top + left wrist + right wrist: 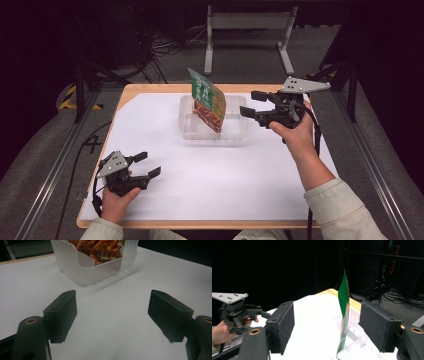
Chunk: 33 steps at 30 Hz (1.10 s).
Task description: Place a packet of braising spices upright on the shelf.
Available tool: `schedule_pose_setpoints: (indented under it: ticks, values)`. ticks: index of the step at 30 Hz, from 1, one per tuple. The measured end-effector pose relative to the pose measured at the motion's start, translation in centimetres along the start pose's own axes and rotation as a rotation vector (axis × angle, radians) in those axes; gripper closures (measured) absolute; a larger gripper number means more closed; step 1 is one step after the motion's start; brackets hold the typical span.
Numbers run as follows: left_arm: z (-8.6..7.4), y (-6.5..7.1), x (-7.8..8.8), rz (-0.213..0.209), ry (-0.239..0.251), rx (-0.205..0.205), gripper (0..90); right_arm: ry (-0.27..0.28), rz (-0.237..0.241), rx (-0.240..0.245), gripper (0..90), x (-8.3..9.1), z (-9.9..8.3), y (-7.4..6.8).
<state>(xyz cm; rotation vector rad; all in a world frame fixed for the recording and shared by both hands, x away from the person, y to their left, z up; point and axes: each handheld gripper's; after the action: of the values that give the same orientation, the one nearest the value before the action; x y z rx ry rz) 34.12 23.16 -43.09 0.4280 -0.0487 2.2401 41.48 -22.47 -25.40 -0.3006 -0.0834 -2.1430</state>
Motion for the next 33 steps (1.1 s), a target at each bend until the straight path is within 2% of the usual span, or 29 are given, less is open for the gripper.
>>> schedule_pose_setpoints:
  ticks: [9,17,19,24,25,29,33]
  values:
    - [0.1,0.0,-0.1,-0.006,0.001,0.007,23.9,0.005,0.005,0.009,27.0,3.7,-0.4,-0.4]
    - [0.1,0.1,0.0,-0.001,0.006,0.000,23.9,0.006,0.003,0.014,26.7,5.9,-1.3,-0.2]
    - [0.1,0.2,0.2,0.001,0.017,0.001,24.6,0.005,0.017,0.026,26.3,6.2,-1.8,-0.2]
    - [0.2,0.3,0.7,-0.004,0.031,-0.015,24.5,0.012,0.009,0.091,25.9,7.4,-3.3,-0.2]
    - [0.2,0.4,0.7,-0.005,0.036,-0.009,24.4,0.012,0.009,0.096,25.6,7.7,-3.6,-0.2]
    - [0.2,0.6,1.1,-0.025,0.053,-0.027,23.7,0.003,-0.009,0.111,24.4,8.2,-5.1,-0.1]
    - [0.2,0.8,1.5,-0.052,0.068,-0.019,22.1,-0.008,-0.013,0.126,22.8,8.5,-6.5,-0.3]
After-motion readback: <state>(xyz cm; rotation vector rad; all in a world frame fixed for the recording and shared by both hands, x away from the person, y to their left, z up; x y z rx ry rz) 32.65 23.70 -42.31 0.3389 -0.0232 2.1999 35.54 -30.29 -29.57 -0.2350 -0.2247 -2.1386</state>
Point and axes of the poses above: each handheld gripper's, and its own axes: x roughly backward along the jaws, z roughly out of its top, y roughly to its right, and after that the axes turned 1 degree about y, right-handed
